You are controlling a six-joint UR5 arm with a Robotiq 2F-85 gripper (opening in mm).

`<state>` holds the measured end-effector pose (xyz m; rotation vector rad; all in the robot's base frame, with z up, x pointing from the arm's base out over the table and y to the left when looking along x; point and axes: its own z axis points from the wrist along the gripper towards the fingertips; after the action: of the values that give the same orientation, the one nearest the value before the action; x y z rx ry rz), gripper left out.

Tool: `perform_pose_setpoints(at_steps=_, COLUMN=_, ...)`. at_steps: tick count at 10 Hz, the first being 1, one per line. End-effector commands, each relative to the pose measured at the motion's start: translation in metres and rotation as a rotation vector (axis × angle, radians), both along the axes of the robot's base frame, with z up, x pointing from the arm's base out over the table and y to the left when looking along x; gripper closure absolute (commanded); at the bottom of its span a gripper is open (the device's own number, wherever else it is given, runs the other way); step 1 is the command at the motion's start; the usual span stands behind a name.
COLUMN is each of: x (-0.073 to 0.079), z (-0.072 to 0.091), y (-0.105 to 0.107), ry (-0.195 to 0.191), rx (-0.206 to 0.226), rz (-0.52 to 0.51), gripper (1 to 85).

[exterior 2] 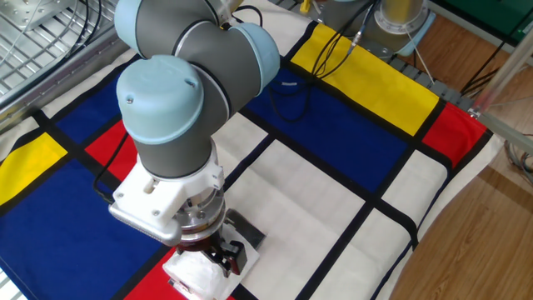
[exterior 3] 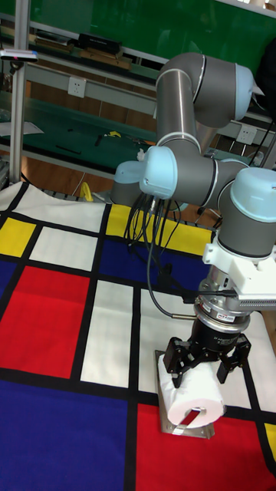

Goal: Put the toilet paper on its holder

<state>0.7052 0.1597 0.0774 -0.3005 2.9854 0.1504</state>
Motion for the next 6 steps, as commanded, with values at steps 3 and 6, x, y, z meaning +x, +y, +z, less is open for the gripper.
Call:
perform_pose_setpoints(at_steps=3, x=0.0058, z=0.0045, y=0.0023, ry=-0.008, rx=0.011, rz=0.014, gripper=0.7)
perform_pose_setpoints(at_steps=6, x=0.0093, z=0.0108, y=0.0032, ry=-0.003, rx=0.004, rz=0.028, gripper=0.7)
